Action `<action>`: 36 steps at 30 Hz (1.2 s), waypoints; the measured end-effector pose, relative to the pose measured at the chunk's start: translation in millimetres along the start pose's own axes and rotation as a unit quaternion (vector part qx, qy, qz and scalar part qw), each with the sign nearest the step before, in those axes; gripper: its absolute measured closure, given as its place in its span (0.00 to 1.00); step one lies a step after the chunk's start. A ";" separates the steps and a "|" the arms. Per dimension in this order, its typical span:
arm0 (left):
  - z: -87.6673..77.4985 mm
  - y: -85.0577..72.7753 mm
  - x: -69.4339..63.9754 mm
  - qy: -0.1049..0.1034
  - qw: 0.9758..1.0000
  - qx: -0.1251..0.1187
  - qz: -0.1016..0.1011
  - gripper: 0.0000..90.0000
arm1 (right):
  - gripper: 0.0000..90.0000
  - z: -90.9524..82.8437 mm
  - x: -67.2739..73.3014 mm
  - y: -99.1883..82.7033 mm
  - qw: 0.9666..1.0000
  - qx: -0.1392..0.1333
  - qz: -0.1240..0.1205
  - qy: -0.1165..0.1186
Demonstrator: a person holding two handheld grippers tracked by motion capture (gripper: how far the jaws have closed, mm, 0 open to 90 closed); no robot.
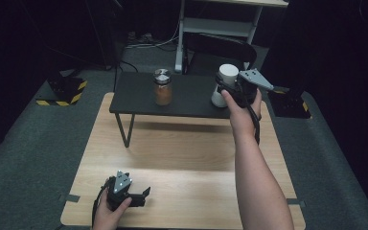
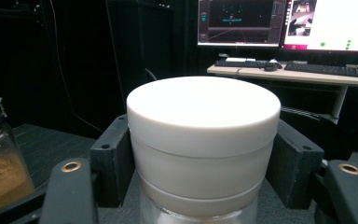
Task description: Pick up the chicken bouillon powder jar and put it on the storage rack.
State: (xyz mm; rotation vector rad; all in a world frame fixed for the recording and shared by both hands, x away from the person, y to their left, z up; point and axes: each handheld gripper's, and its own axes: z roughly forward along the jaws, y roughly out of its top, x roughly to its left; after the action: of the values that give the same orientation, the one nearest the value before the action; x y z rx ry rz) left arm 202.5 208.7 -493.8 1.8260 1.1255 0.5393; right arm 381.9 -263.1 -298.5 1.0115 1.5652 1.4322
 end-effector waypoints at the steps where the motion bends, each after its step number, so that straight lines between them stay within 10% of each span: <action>1: 0.0 0.0 0.0 0.000 1.000 0.000 0.000 0.01 | 0.37 0.0 0.0 0.1 1.000 0.000 0.000 0.000; 18: 0.2 0.4 0.2 -0.001 1.000 0.001 0.001 0.01 | 0.00 1.9 -2.0 0.5 1.000 0.005 0.019 0.001; 36: 0.7 0.5 -0.3 -0.002 1.000 0.000 0.007 0.01 | 0.00 -12.4 -2.6 1.9 1.000 -0.003 0.009 0.015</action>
State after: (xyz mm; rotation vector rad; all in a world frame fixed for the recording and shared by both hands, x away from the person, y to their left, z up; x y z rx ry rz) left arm 203.1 208.1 -493.7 1.8358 1.1109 0.5441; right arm 371.7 -270.2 -295.7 1.0071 1.5763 1.4684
